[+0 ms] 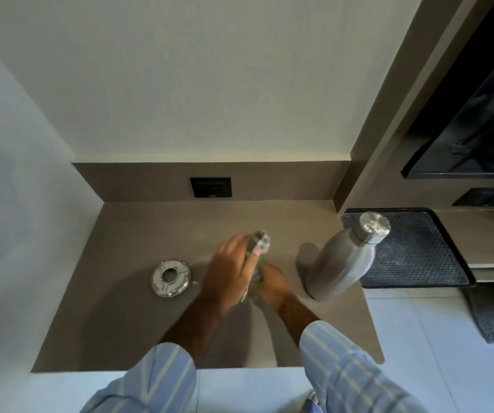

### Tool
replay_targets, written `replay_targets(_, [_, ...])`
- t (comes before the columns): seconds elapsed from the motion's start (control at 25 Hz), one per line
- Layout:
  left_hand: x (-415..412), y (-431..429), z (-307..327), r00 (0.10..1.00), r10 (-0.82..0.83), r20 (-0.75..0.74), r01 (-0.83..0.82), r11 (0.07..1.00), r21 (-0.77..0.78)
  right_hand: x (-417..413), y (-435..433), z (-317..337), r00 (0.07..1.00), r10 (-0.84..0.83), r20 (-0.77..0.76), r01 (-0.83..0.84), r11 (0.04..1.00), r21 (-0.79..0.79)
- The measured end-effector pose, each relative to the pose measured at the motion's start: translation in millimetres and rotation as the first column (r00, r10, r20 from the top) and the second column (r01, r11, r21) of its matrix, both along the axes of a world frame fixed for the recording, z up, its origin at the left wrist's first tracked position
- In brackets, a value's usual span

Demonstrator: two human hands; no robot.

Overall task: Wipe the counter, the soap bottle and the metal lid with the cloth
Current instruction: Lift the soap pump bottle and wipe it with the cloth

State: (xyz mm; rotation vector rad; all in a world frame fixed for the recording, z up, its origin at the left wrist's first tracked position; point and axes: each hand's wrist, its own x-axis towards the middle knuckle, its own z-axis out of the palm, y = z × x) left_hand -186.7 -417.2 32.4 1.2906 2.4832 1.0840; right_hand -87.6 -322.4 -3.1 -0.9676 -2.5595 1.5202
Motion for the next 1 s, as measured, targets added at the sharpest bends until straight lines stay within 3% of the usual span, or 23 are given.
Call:
replay_targets(0.16, [-10, -19, -1, 0.913, -0.175, -0.368, 0.143, 0.983, -0.114, -12, 1, 4, 0.987, 0.071, -0.146, -0.075, 0.997, -0.019])
replay_targets(0.24, [-20, -31, 8, 0.868, -0.220, -0.445, 0.183, 0.975, -0.126, -13, 3, 15, 0.972, 0.150, -0.179, -0.156, 0.987, -0.023])
replay_targets(0.36, [-36, -51, 24, 0.847, -0.228, -0.480, 0.222, 0.973, -0.069, -14, 7, 35, 0.982, 0.175, -0.071, -0.179, 0.982, -0.057])
replay_targets(0.52, [-49, -56, 46, 0.971, -0.166, -0.171, 0.141, 0.979, -0.147, -15, 15, 64, 0.986, 0.141, -0.092, -0.150, 0.984, -0.092])
replay_targets(0.6, [-44, -45, 60, 0.994, -0.086, 0.072, 0.089, 0.995, -0.050, -19, 15, 83, 0.974, 0.221, -0.045, -0.223, 0.974, -0.030])
replay_targets(0.68, [-38, -31, 80, 0.882, -0.051, 0.469, -0.014, 0.991, 0.134, -24, 17, 99, 0.958, 0.286, 0.005, -0.286, 0.956, 0.069])
replay_targets(0.76, [-38, -22, 92, 0.686, -0.122, 0.717, -0.083, 0.966, 0.244, -28, 22, 116, 0.945, 0.326, 0.021, -0.326, 0.938, 0.120])
replay_targets(0.8, [-40, -20, 96, 0.631, -0.163, 0.759, -0.078, 0.960, 0.270, -29, 25, 124, 0.937, 0.347, 0.029, -0.348, 0.930, 0.115])
replay_targets(0.88, [-43, -20, 106, 0.611, -0.225, 0.759, -0.008, 0.957, 0.290, -28, 31, 139, 0.916, 0.395, 0.066, -0.398, 0.917, 0.040])
replay_targets(1.0, [-53, -17, 115, 0.598, -0.276, 0.753, 0.033, 0.946, 0.321, -25, 35, 158, 0.910, 0.413, 0.035, -0.394, 0.889, -0.234])
